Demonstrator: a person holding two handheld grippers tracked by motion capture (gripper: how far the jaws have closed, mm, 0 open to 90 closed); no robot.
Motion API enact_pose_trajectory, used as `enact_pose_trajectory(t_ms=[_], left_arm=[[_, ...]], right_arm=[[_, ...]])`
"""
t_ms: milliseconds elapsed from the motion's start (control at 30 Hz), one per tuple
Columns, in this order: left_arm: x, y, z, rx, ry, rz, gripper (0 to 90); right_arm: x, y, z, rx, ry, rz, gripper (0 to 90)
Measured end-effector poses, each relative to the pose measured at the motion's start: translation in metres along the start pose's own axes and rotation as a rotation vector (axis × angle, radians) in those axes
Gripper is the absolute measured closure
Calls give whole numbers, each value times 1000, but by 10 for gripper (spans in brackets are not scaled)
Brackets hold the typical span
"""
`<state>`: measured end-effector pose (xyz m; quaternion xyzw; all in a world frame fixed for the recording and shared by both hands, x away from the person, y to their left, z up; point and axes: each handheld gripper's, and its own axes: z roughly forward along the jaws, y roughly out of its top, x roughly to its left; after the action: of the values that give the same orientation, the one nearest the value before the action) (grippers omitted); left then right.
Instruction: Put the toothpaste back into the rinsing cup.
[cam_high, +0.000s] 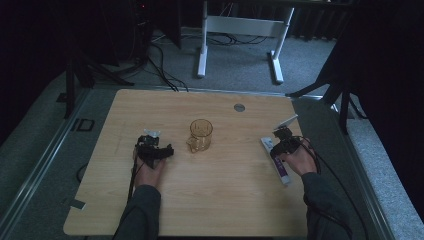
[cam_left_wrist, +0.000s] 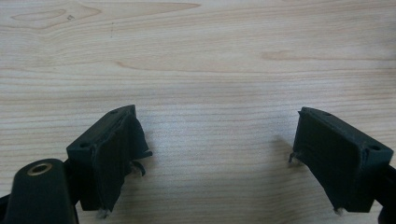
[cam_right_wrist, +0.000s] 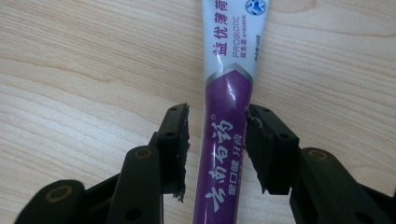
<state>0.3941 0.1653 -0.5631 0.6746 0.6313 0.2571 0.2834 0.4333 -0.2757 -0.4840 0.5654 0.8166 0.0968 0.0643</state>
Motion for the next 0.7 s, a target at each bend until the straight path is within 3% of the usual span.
enact_pose_trajectory(t_ms=[700], left_arm=[[0, 0, 0, 0, 0, 0, 142]], right_arm=[[-6, 8, 13, 77, -2, 17, 639]])
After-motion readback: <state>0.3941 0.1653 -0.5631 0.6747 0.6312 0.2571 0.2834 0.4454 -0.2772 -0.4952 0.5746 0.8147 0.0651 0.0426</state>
